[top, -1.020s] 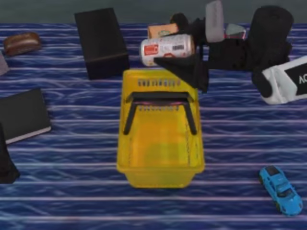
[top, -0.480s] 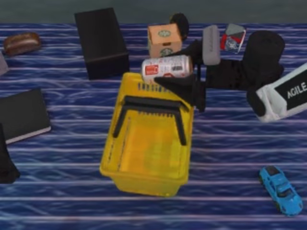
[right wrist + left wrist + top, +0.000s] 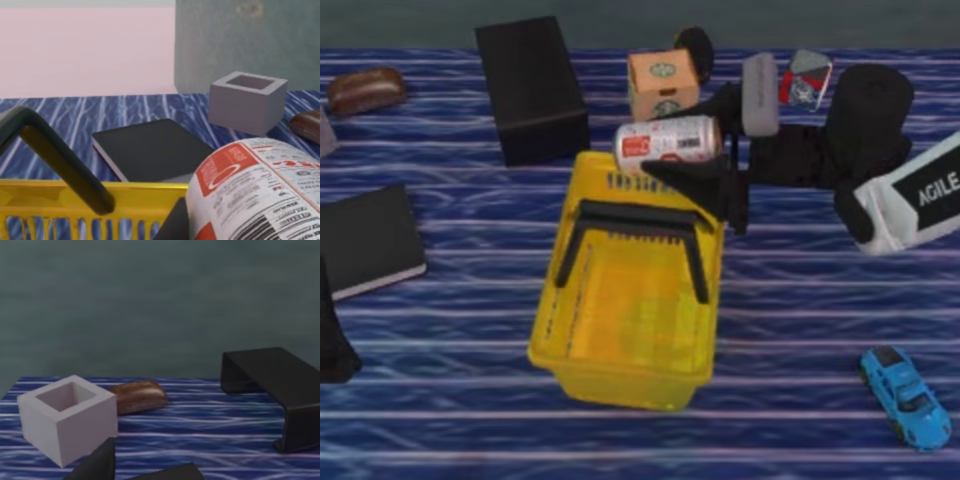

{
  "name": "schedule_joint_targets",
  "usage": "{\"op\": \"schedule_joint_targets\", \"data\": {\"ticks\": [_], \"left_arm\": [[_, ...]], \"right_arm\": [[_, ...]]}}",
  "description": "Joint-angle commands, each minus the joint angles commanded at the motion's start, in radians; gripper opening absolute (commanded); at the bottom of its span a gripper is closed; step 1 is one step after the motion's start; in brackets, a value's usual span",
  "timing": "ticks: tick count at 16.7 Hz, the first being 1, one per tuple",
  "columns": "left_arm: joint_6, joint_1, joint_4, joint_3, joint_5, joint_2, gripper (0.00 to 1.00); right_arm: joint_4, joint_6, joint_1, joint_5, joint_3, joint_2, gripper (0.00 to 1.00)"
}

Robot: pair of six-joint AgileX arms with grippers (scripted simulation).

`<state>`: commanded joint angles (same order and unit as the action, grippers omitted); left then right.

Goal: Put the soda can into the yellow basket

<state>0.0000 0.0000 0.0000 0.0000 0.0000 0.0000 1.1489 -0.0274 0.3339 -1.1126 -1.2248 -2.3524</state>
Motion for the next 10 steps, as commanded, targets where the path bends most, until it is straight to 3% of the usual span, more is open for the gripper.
{"op": "schedule_joint_targets", "data": {"ticks": [4, 10], "left_arm": [[0.0, 0.0, 0.0, 0.0, 0.0, 0.0, 1.0], [0.0, 0.0, 0.0, 0.0, 0.0, 0.0, 1.0]], "right_arm": [[0.0, 0.0, 0.0, 0.0, 0.0, 0.0, 0.98], [0.0, 0.0, 0.0, 0.0, 0.0, 0.0, 1.0]]}}
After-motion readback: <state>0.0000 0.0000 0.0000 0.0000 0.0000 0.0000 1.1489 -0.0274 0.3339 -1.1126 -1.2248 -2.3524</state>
